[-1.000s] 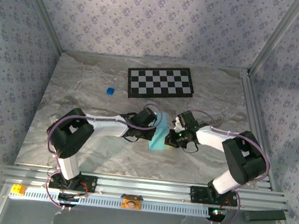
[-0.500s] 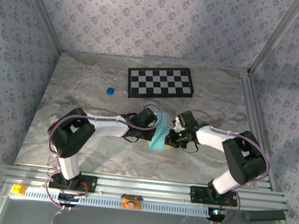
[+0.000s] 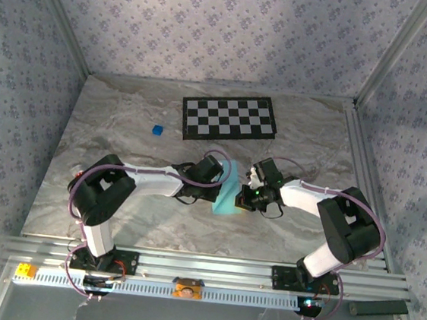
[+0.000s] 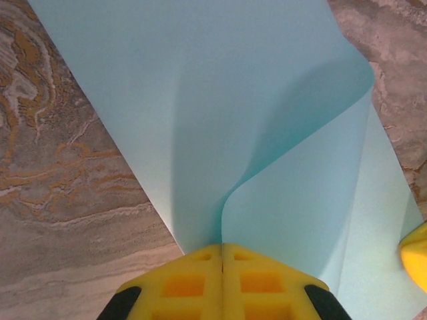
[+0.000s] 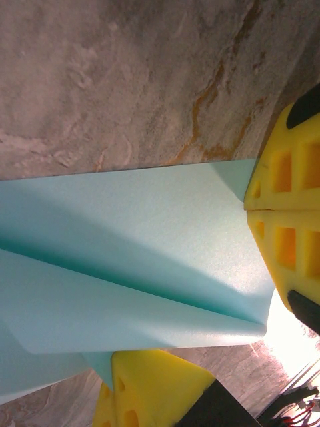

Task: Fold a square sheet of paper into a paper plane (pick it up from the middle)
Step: Fold the triangle a second time at the center of the table.

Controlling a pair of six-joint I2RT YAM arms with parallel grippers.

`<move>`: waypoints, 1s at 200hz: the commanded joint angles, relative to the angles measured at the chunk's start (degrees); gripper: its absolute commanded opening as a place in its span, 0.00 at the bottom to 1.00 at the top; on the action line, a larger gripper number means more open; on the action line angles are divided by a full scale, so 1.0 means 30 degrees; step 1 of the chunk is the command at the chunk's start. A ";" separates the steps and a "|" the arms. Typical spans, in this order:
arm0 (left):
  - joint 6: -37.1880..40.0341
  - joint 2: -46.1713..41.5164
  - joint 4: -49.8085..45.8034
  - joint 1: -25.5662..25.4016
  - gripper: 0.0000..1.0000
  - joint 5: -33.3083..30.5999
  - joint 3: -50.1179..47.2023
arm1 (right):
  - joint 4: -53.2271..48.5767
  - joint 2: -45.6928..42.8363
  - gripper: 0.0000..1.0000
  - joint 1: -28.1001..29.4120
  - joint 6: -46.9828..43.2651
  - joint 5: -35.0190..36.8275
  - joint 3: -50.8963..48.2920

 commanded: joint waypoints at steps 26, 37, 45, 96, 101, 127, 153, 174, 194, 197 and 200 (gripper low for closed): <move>0.0131 -0.0448 0.0592 0.0133 0.04 -0.0202 -0.0187 | -0.1325 0.0490 0.01 0.0153 0.0014 0.1215 -0.0174; 0.0210 -0.0383 0.0664 0.0132 0.04 -0.0181 -0.0159 | -0.1311 0.0517 0.01 0.0159 0.0028 0.1215 -0.0176; 0.0241 -0.0313 0.0573 0.0133 0.04 -0.0202 -0.0117 | -0.1296 0.0521 0.01 0.0167 0.0029 0.1215 -0.0149; 0.0317 0.0130 0.0373 0.0132 0.04 -0.0187 -0.0084 | -0.1306 0.0549 0.01 0.0186 0.0026 0.1200 -0.0174; 0.0308 0.0173 0.0377 0.0133 0.04 -0.0158 -0.0113 | -0.1295 0.0535 0.01 0.0174 0.0008 0.1221 -0.0170; 0.0355 0.0399 0.0373 0.0125 0.04 -0.0042 -0.0130 | -0.1296 0.0507 0.02 0.0182 0.0027 0.1186 -0.0154; 0.0365 0.0497 0.0293 0.0110 0.04 -0.0004 -0.0117 | -0.1193 0.0389 0.02 0.0169 0.0029 0.1157 -0.0152; 0.0369 0.0496 0.0213 0.0113 0.04 0.0024 -0.0113 | -0.0842 0.0061 0.04 0.0143 0.0343 0.0968 -0.0145; 0.0370 0.0469 0.0169 0.0133 0.03 0.0025 -0.0194 | 0.0030 -0.0656 0.07 -0.0016 0.0949 0.0507 -0.0182; 0.0344 0.0464 0.0168 0.0133 0.03 0.0025 -0.0200 | 0.0234 -0.0780 0.07 -0.0039 0.1042 0.0419 -0.0207; 0.0341 0.0467 0.0168 0.0133 0.03 0.0047 -0.0201 | 0.0391 -0.0957 0.07 -0.0067 0.1119 0.0295 -0.0262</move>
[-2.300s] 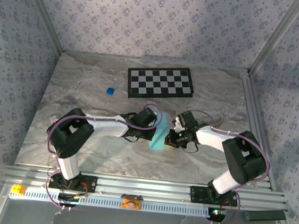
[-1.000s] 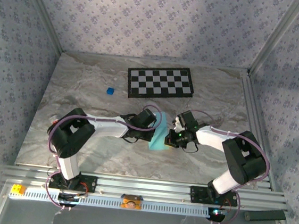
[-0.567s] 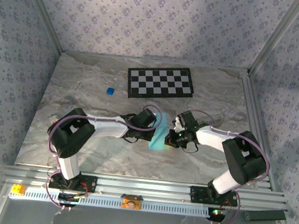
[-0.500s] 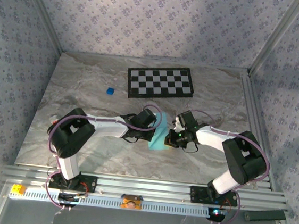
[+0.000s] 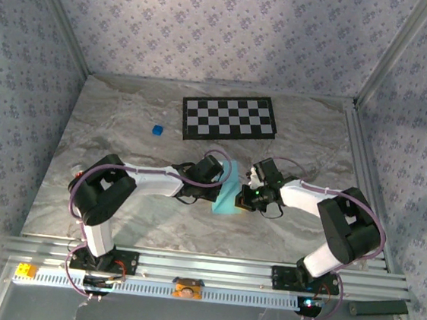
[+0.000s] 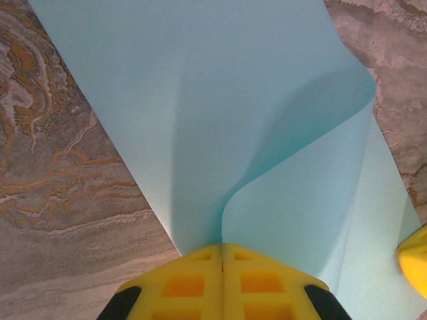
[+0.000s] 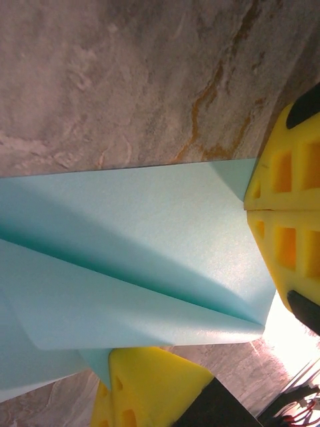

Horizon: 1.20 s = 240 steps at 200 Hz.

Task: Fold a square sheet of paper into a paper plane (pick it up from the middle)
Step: Fold the triangle a second time at the center of the table.

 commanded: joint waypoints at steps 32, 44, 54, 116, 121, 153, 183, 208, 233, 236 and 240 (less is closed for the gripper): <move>0.0201 0.0380 0.0073 0.0129 0.03 0.0053 -0.0289 | 0.4247 -0.1888 0.00 0.0026 0.3048 -0.0396 -0.1342; 0.0236 0.0439 0.0047 0.0132 0.03 0.0055 -0.0237 | 0.5795 -0.1677 0.00 0.0129 0.3833 -0.0810 -0.1669; 0.0287 0.0435 0.0045 0.0123 0.03 0.0062 -0.0202 | 0.6655 -0.1469 0.00 0.0185 0.4313 -0.1108 -0.1719; 0.0320 0.0417 -0.0072 0.0122 0.03 0.0055 -0.0277 | 0.8531 0.0084 0.00 0.0811 0.5450 -0.1673 -0.1035; 0.0347 0.0417 -0.0072 0.0132 0.03 0.0047 -0.0260 | 0.8622 0.0195 0.00 0.0826 0.5498 -0.1699 -0.1002; 0.0352 0.0479 -0.0102 0.0133 0.03 0.0055 -0.0201 | 0.9447 0.0903 0.00 0.0854 0.5817 -0.2012 -0.0874; 0.0294 0.0505 -0.0028 0.0118 0.03 0.0041 -0.0216 | 0.9617 0.1222 0.00 0.0817 0.5816 -0.2146 -0.0784; 0.0252 0.0505 0.0044 0.0132 0.03 0.0026 -0.0247 | 0.9683 0.1496 0.00 0.0793 0.5847 -0.2224 -0.0682; 0.0301 0.0567 0.0015 0.0133 0.03 0.0055 -0.0201 | 0.9624 0.2029 0.00 0.0739 0.5814 -0.2153 -0.0713; 0.0279 0.0564 0.0015 0.0133 0.03 0.0069 -0.0227 | 0.9659 0.2082 0.00 0.0711 0.5843 -0.2167 -0.0742; 0.0275 0.0564 0.0015 0.0133 0.03 0.0078 -0.0245 | 0.9730 0.2180 0.00 0.0715 0.5872 -0.2169 -0.0797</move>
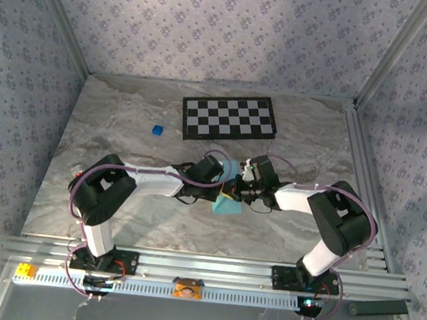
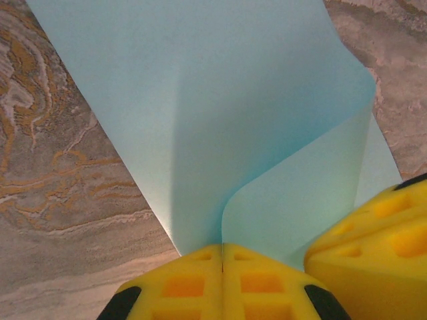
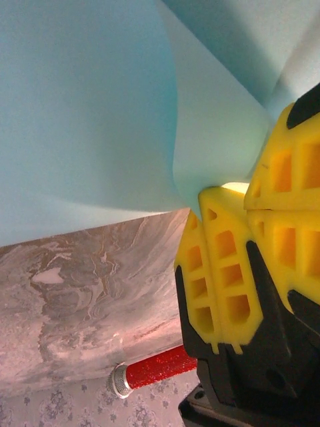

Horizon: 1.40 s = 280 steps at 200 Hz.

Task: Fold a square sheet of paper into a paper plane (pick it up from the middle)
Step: Fold the triangle a second time at the center of the table.

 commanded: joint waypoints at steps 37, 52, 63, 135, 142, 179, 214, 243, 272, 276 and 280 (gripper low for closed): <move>0.0322 0.0556 -0.0072 0.0132 0.03 0.0033 -0.0279 | 0.0715 0.1161 0.00 -0.0242 0.0397 -0.0184 -0.0472; 0.0293 0.0527 -0.0090 0.0123 0.03 0.0018 -0.0319 | 0.0884 0.1239 0.00 -0.0297 0.0531 0.0024 -0.0946; 0.0311 0.0527 -0.0102 0.0118 0.03 0.0019 -0.0332 | 0.1084 0.1232 0.00 -0.0327 0.0681 0.0134 -0.1297; 0.0417 0.0615 -0.0358 0.0133 0.03 0.0018 -0.0289 | -0.0065 -0.0198 0.00 -0.0628 0.0456 -0.0177 -0.0449; 0.0430 0.0615 -0.0394 0.0116 0.03 0.0018 -0.0276 | -0.0586 -0.0487 0.00 -0.0749 0.0182 -0.0058 -0.0169; 0.0388 0.0628 -0.0353 0.0125 0.03 0.0010 -0.0289 | -0.1540 -0.0362 0.00 -0.1460 -0.0481 -0.0069 0.0630; 0.0384 0.0630 -0.0395 0.0133 0.03 -0.0027 -0.0238 | -0.1356 0.0834 0.00 -0.1821 -0.0261 0.0201 0.0219; 0.0455 0.0644 -0.0502 0.0129 0.03 -0.0040 -0.0201 | -0.1348 0.1267 0.00 -0.2046 0.0029 0.0946 -0.0517; 0.0554 0.0587 -0.0726 0.0133 0.03 0.0009 -0.0150 | -0.1392 0.0730 0.00 -0.2257 0.0281 0.0566 -0.0574; 0.0567 0.0586 -0.0807 0.0131 0.03 -0.0017 -0.0147 | -0.1418 0.0562 0.00 -0.2279 0.0279 0.0426 -0.0468; 0.0603 0.0545 -0.0884 0.0133 0.03 -0.0032 -0.0115 | -0.1543 0.0358 0.00 -0.2303 0.0213 0.0309 -0.0348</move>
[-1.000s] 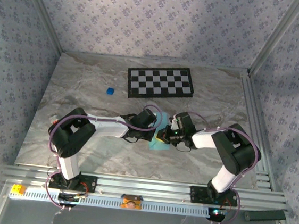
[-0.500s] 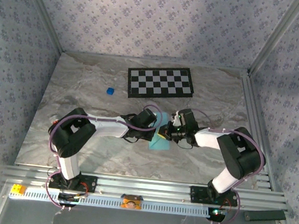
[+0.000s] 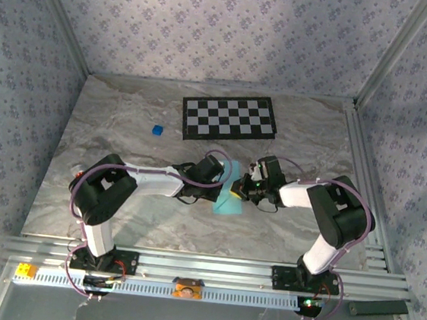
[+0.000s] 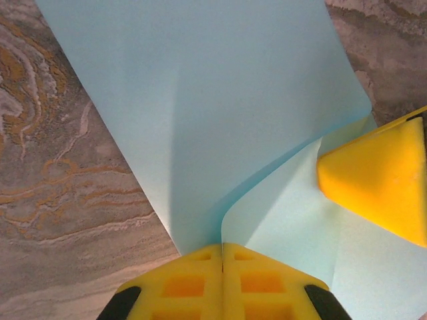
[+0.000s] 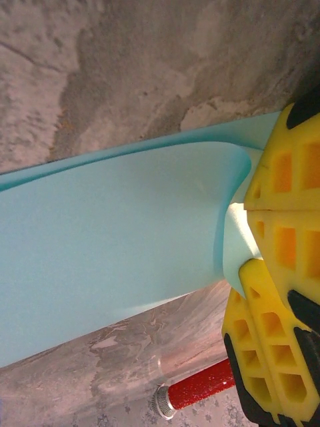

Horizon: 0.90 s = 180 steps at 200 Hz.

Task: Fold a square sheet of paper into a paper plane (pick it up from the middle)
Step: Fold the triangle a second time at the center of the table.

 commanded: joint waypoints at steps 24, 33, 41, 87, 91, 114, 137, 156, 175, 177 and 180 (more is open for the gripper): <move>0.0546 0.0483 -0.1345 0.0128 0.03 -0.0113 -0.0104 | -0.2438 -0.1351 0.00 -0.0360 -0.0671 -0.0069 0.0911; 0.0546 0.0498 -0.1353 0.0116 0.03 -0.0095 -0.0084 | -0.2467 -0.1322 0.00 -0.0454 -0.0811 -0.0180 0.1071; 0.0510 0.0535 -0.1323 0.0133 0.03 -0.0057 -0.0084 | -0.2357 -0.1154 0.00 -0.0540 -0.0868 -0.0382 0.1198; 0.0561 0.0572 -0.1429 0.0118 0.03 0.0005 0.0018 | -0.2751 0.0783 0.00 -0.1225 -0.0686 0.0171 0.1073; 0.0596 0.0572 -0.1440 0.0130 0.03 -0.0022 0.0024 | -0.2579 0.0864 0.00 -0.1274 -0.0625 0.0282 0.0895; 0.0606 0.0572 -0.1505 0.0133 0.03 -0.0055 0.0029 | -0.2053 0.0788 0.00 -0.1565 -0.0579 0.1047 0.0115; 0.0562 0.0542 -0.1475 0.0131 0.03 -0.0043 -0.0090 | -0.1533 0.0155 0.00 -0.2042 -0.0638 0.1438 -0.0287; 0.0509 0.0525 -0.1469 0.0133 0.03 -0.0047 -0.0150 | -0.2311 -0.0306 0.00 -0.2358 -0.0813 0.1804 0.0067; 0.0517 0.0498 -0.1556 0.0110 0.03 -0.0053 -0.0187 | -0.4301 -0.0753 0.00 -0.2672 -0.1321 0.2668 0.0742; 0.0513 0.0487 -0.1543 0.0127 0.03 -0.0054 -0.0205 | -0.4271 -0.0829 0.00 -0.2709 -0.1312 0.2690 0.0717; 0.0496 0.0484 -0.1501 0.0132 0.03 -0.0055 -0.0249 | -0.4184 -0.0948 0.00 -0.2733 -0.1269 0.2727 0.0681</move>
